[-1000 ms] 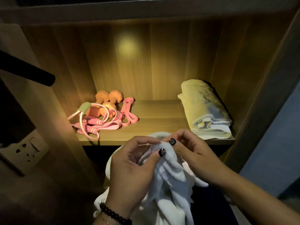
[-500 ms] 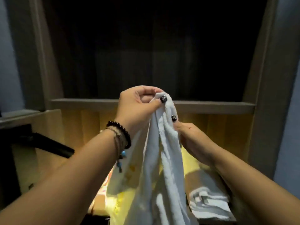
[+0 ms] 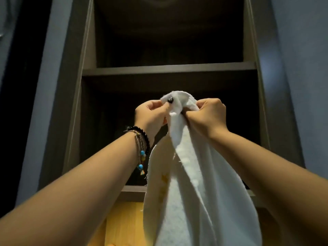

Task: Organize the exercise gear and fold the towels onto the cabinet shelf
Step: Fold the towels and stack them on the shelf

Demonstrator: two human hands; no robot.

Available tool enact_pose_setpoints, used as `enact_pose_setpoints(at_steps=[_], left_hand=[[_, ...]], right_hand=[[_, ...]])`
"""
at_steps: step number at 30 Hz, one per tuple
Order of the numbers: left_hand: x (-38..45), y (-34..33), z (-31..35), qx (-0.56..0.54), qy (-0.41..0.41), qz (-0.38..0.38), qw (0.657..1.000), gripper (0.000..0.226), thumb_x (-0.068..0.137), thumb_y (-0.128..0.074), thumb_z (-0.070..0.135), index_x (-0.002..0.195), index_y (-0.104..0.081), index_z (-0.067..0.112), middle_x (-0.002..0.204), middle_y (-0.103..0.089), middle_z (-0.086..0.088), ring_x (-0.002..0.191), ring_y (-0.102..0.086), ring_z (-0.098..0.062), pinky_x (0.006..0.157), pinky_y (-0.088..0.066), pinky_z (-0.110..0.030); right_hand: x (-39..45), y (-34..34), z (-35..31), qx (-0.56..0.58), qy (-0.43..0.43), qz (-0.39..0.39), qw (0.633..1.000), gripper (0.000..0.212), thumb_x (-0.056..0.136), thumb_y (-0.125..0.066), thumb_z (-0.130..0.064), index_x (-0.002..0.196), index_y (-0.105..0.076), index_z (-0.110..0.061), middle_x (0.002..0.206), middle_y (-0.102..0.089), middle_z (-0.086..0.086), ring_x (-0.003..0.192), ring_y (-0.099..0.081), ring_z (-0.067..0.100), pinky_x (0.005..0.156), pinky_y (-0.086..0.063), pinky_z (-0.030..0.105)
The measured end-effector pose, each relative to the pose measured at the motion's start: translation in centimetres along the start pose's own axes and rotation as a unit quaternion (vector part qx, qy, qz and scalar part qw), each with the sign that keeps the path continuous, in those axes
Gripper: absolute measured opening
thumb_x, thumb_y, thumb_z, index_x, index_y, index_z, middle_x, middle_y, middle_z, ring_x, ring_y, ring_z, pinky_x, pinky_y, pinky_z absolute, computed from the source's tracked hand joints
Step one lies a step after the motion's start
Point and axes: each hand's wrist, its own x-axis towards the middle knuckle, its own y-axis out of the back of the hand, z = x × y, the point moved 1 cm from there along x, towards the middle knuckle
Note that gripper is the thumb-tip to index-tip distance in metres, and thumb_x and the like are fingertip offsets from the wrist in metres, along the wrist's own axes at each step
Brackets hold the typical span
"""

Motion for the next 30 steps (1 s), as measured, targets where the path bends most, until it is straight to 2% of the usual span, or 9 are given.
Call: enact_pose_setpoints(at_steps=[4,7,9,14,18,21,23,26,30], left_hand=[[0.5,-0.7,0.5,0.05,-0.021,-0.034,0.998,0.031,0.086,-0.072,0.026,0.091,-0.069,-0.005,0.09,-0.069,-0.022,0.079,-0.062,-0.024,0.07,-0.049,-0.036],[0.9,-0.7,-0.9,0.128,-0.003,0.009,0.992,0.039,0.09,-0.065,0.029,0.061,-0.056,0.005,0.061,-0.049,-0.011,0.061,-0.046,-0.02,0.059,-0.036,-0.032],[0.9,-0.6,-2.2,0.18,0.021,0.018,0.983,0.048,0.091,-0.062,0.033,0.05,-0.042,0.016,0.052,-0.035,0.0,0.051,-0.035,-0.016,0.053,-0.029,-0.029],[0.5,0.0,-6.8,0.198,0.069,0.007,0.978,0.051,0.089,-0.063,0.034,0.047,-0.036,0.021,0.048,-0.03,0.005,0.047,-0.03,-0.013,0.049,-0.025,-0.026],[0.0,0.8,-8.5,0.169,0.11,0.017,0.979,0.032,0.088,-0.065,0.03,0.063,-0.054,0.014,0.072,-0.047,-0.008,0.069,-0.045,-0.02,0.064,-0.038,-0.036],[-0.2,2.1,-9.6,0.165,0.121,0.067,0.977,0.027,0.09,-0.062,0.026,0.067,-0.057,0.011,0.071,-0.053,-0.005,0.067,-0.05,-0.019,0.065,-0.043,-0.032],[-0.7,3.1,-9.9,0.193,0.112,0.115,0.968,0.036,0.091,-0.059,0.025,0.059,-0.049,0.013,0.061,-0.046,0.001,0.056,-0.043,-0.013,0.053,-0.035,-0.026],[-1.7,4.1,-10.0,0.205,0.11,0.153,0.961,0.036,0.092,-0.056,0.025,0.06,-0.047,0.014,0.059,-0.042,0.002,0.053,-0.039,-0.011,0.046,-0.029,-0.023],[-3.9,5.1,-10.4,0.161,0.114,0.189,0.962,0.034,0.093,-0.056,0.024,0.061,-0.052,0.013,0.063,-0.048,0.0,0.057,-0.045,-0.014,0.05,-0.033,-0.024]], right_hand=[[0.0,0.5,-0.1,-0.061,0.03,-0.019,0.997,0.04,0.074,-0.07,-0.03,0.047,-0.044,-0.016,0.06,-0.049,0.006,0.076,-0.051,0.026,0.061,-0.031,0.027],[-1.4,0.8,1.2,-0.053,-0.002,-0.051,0.997,0.039,0.07,-0.074,-0.031,0.046,-0.049,-0.012,0.054,-0.045,0.003,0.064,-0.047,0.02,0.055,-0.032,0.027],[-3.0,0.8,2.2,-0.021,-0.032,-0.126,0.991,0.049,0.071,-0.078,-0.032,0.044,-0.043,-0.011,0.049,-0.035,0.002,0.052,-0.035,0.014,0.048,-0.027,0.026],[-8.7,0.7,5.8,0.169,-0.177,-0.357,0.901,0.042,0.073,-0.08,-0.042,0.068,-0.054,-0.009,0.066,-0.042,0.008,0.061,-0.04,0.016,0.055,-0.031,0.025],[-13.7,-0.5,8.5,0.199,-0.251,-0.384,0.866,0.051,0.067,-0.077,-0.059,0.073,-0.063,-0.01,0.069,-0.055,0.009,0.062,-0.052,0.022,0.062,-0.04,0.031],[-15.7,-1.1,9.3,0.246,-0.273,-0.418,0.831,0.046,0.061,-0.086,-0.051,0.078,-0.075,-0.009,0.082,-0.075,0.005,0.076,-0.072,0.019,0.072,-0.058,0.033],[-16.3,-1.1,9.6,0.201,-0.256,-0.43,0.842,0.045,0.06,-0.087,-0.044,0.082,-0.076,-0.007,0.083,-0.075,0.008,0.078,-0.071,0.02,0.077,-0.057,0.038],[-16.9,-1.0,10.1,0.093,-0.231,-0.427,0.869,0.034,0.065,-0.081,-0.035,0.075,-0.074,-0.003,0.072,-0.07,0.009,0.067,-0.063,0.013,0.069,-0.055,0.036],[-19.4,-0.9,10.4,0.002,-0.188,-0.501,0.844,0.019,0.069,-0.079,-0.027,0.079,-0.077,-0.011,0.076,-0.071,0.001,0.069,-0.062,0.01,0.061,-0.052,0.024]])
